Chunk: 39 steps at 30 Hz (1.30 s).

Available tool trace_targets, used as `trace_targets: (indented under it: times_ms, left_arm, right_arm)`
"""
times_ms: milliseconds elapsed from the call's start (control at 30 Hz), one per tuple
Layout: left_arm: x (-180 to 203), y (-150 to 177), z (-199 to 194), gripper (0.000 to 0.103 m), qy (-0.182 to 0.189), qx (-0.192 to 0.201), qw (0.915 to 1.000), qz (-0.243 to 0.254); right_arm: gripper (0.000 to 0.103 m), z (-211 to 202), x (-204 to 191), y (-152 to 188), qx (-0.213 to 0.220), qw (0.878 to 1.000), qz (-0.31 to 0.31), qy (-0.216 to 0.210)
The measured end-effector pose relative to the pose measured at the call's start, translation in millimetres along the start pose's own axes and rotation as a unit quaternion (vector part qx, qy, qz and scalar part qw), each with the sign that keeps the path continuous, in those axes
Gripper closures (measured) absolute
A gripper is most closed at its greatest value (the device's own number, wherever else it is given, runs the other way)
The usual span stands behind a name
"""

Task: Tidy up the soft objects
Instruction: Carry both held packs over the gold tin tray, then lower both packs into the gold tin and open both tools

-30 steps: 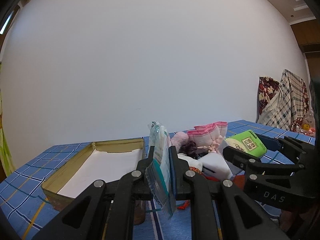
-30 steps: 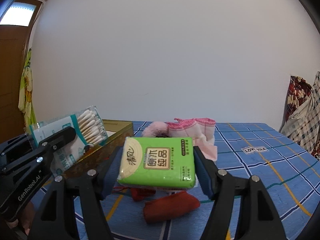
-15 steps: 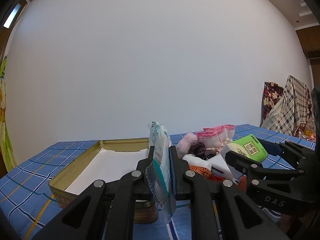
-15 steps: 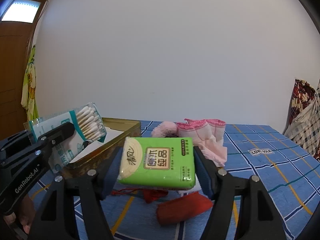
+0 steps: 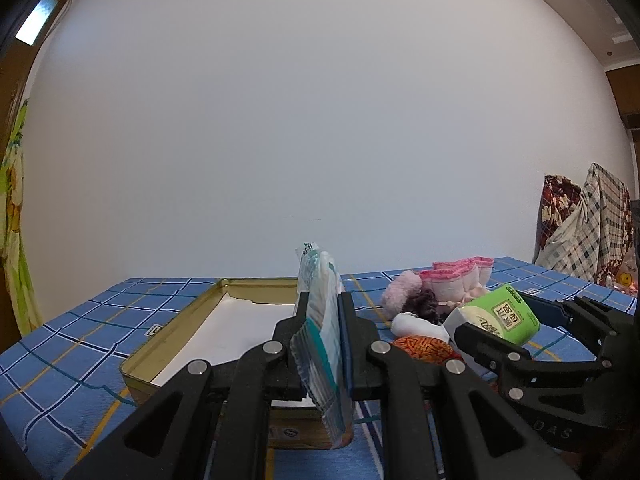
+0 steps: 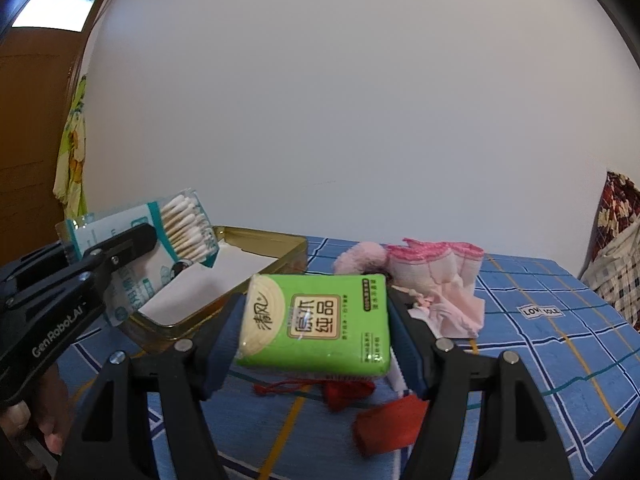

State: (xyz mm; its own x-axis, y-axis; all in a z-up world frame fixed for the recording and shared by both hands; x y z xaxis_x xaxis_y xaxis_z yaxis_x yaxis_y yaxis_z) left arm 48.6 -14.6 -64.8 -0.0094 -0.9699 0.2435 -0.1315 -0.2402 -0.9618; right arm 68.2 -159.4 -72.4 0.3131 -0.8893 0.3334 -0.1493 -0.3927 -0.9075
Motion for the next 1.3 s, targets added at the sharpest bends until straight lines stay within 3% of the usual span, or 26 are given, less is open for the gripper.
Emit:
trace_targets:
  times_ms: [800, 1033, 1300]
  left_arm:
    - [-35, -9, 1, 0.09, -0.02, -0.005, 0.9997, -0.01]
    - [-50, -17, 7, 0.09, -0.021, -0.034, 0.9991, -0.011]
    - [-69, -26, 41, 0.09, -0.026, -0.103, 0.9943, -0.004]
  right_arm:
    - [0.033, 16, -27, -5, -0.019, 0.999, -0.018, -0.046]
    - [0.033, 24, -38, -22, -0.021, 0.996, -0.03, -0.078]
    - [0.033, 54, -40, -64, -0.026, 0.992, -0.038, -0.119]
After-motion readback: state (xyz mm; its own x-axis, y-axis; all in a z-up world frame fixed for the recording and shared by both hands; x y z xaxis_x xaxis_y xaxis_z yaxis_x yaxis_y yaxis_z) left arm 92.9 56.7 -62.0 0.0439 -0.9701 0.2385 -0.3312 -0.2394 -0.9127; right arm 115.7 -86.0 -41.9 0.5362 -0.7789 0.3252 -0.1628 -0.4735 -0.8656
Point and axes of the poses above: each gripper's, at about its wrist camera, not at the fingertips, and z roughly the way its jaws point, x to its right, y to its underside, the point moved 8 cm from there along z, roughly the way its jaws point, and after that the axes turned 15 degrees about -z, right-handed, at the moved point
